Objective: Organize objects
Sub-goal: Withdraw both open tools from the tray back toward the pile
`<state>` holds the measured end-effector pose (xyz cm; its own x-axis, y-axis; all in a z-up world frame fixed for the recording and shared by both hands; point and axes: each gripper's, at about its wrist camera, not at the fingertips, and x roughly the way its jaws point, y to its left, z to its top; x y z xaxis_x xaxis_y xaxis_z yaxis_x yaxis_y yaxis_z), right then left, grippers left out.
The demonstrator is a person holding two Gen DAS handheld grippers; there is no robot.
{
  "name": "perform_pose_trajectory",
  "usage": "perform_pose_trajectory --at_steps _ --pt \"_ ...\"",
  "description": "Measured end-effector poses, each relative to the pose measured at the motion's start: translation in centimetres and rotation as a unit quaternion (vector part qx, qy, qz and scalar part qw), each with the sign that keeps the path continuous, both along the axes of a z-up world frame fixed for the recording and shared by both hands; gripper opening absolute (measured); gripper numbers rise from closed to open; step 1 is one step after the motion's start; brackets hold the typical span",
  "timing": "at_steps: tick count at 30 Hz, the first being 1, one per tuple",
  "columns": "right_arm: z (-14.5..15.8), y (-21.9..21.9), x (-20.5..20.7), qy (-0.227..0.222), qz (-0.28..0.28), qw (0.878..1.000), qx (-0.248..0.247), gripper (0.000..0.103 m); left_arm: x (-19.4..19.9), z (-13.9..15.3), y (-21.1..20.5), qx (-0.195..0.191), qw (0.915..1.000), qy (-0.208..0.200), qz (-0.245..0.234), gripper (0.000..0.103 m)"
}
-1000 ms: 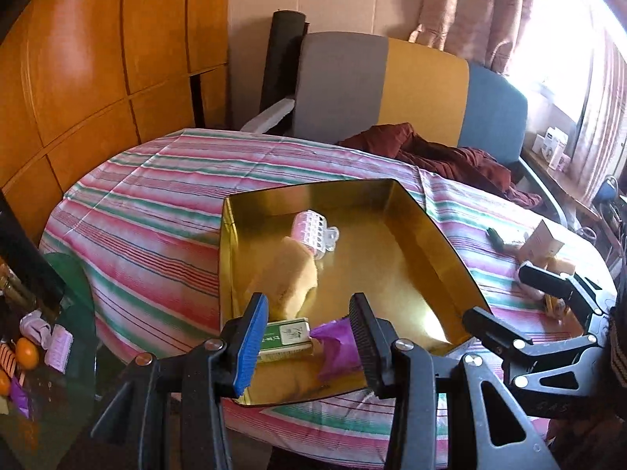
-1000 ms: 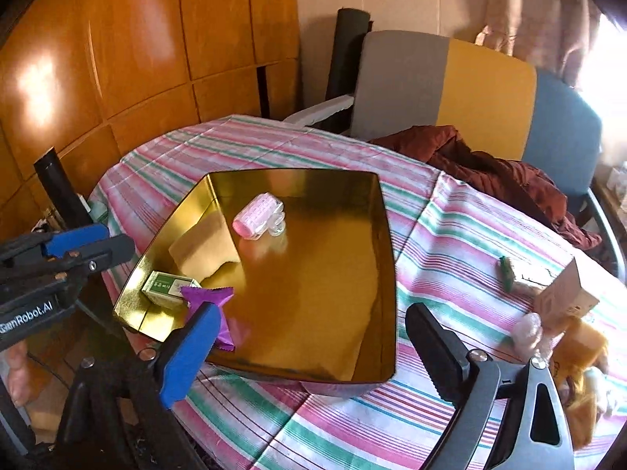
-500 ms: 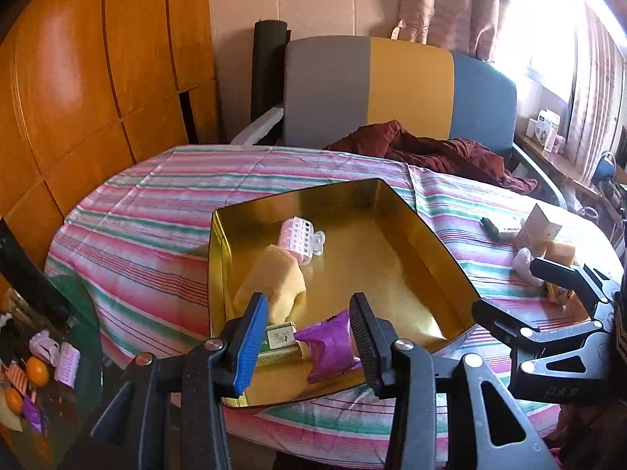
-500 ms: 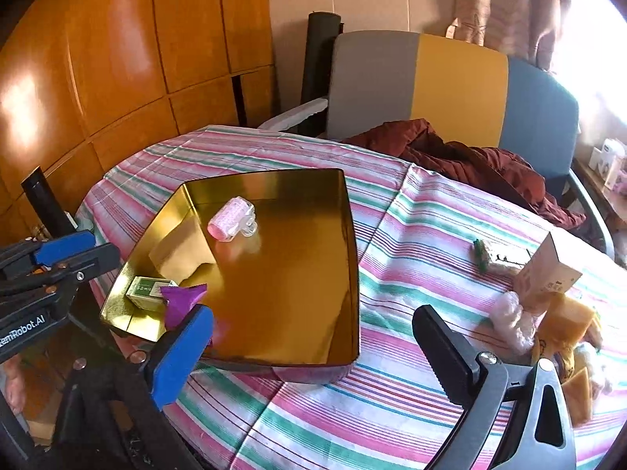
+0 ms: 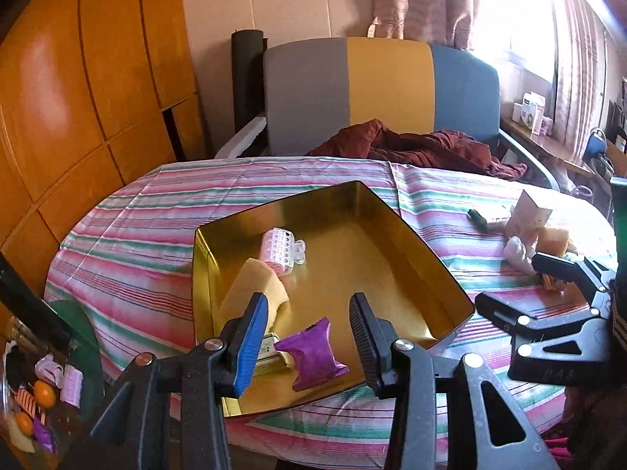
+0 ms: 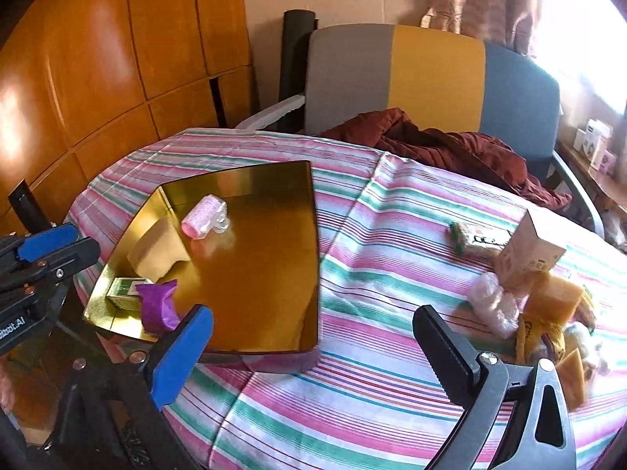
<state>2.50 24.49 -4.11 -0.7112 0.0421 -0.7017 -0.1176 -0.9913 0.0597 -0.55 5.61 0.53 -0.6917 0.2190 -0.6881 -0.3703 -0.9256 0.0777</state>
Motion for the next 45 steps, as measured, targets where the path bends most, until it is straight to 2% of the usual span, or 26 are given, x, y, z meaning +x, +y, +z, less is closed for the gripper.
perform_pose_trajectory --at_steps 15,28,36,41,45 --pt "-0.6 7.4 3.1 -0.007 -0.096 0.995 -0.006 0.103 0.4 -0.3 3.6 -0.013 0.9985 -0.008 -0.052 0.043" --pt "-0.3 14.7 7.4 -0.018 -0.184 0.983 0.010 0.103 1.2 -0.9 8.9 -0.024 0.9910 -0.024 -0.130 0.043" --pt "1.1 19.6 9.7 -0.017 -0.227 0.973 0.039 0.103 1.8 -1.4 13.8 -0.027 0.9793 -0.042 -0.196 0.043" --pt "1.0 22.4 11.0 -0.020 -0.248 0.967 0.047 0.103 2.3 -2.3 16.9 -0.028 0.9711 -0.061 -0.229 0.043" --pt "0.3 24.2 11.6 -0.023 -0.262 0.964 0.030 0.103 1.7 -3.2 19.3 -0.010 0.9618 -0.103 -0.254 0.043"
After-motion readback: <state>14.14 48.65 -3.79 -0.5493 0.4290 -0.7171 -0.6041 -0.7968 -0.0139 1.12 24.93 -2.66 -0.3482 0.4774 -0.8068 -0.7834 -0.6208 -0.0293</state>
